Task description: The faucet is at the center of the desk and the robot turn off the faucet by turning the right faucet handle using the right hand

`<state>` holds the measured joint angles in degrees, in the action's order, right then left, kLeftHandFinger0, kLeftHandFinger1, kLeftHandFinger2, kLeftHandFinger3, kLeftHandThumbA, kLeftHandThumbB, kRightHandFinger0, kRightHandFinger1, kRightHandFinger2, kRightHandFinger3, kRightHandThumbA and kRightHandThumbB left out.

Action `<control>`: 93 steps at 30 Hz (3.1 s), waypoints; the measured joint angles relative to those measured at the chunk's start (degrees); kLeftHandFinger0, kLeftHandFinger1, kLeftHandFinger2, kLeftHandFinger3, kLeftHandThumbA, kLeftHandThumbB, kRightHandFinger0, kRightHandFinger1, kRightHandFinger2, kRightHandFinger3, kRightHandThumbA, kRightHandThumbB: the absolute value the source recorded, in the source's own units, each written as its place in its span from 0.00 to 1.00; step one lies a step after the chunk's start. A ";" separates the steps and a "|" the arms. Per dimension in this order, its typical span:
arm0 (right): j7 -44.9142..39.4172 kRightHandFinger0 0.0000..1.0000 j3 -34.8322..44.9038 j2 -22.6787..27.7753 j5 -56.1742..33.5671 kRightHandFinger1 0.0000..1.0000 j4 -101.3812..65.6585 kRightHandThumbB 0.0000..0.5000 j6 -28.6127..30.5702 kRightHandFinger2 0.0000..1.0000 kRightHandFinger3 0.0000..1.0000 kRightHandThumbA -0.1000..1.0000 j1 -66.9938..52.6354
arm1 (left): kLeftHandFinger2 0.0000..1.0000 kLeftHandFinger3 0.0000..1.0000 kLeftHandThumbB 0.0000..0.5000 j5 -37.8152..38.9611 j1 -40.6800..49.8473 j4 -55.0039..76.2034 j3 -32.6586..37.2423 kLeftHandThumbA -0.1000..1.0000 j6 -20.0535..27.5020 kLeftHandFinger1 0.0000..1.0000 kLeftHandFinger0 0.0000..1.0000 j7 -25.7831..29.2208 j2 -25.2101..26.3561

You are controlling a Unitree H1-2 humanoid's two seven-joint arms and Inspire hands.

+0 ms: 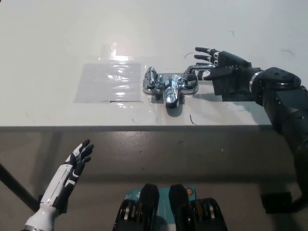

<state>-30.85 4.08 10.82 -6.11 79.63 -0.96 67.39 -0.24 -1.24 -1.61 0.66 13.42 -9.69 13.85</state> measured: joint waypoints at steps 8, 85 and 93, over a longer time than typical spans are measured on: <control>-2.64 1.00 0.64 -0.33 -0.67 1.00 -1.15 0.91 0.00 1.00 1.00 1.00 -0.96 | 1.00 1.00 0.84 -0.03 -0.10 0.01 -0.01 0.97 0.00 1.00 1.00 0.00 0.01; 81.48 1.00 -7.77 -25.94 24.68 1.00 -44.74 0.35 11.71 1.00 1.00 1.00 -18.43 | 1.00 1.00 0.83 0.00 -0.78 0.74 -0.56 0.97 0.00 1.00 1.00 -0.02 0.20; 84.30 1.00 -7.78 -21.29 30.80 1.00 -61.29 0.49 11.85 1.00 1.00 1.00 -22.36 | 1.00 1.00 0.81 -0.01 -0.61 0.69 -0.63 0.98 0.00 1.00 1.00 -0.02 0.16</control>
<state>53.45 -3.69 -10.47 24.69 18.33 10.89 45.03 -0.25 -1.84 -0.92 0.03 13.41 -9.70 14.01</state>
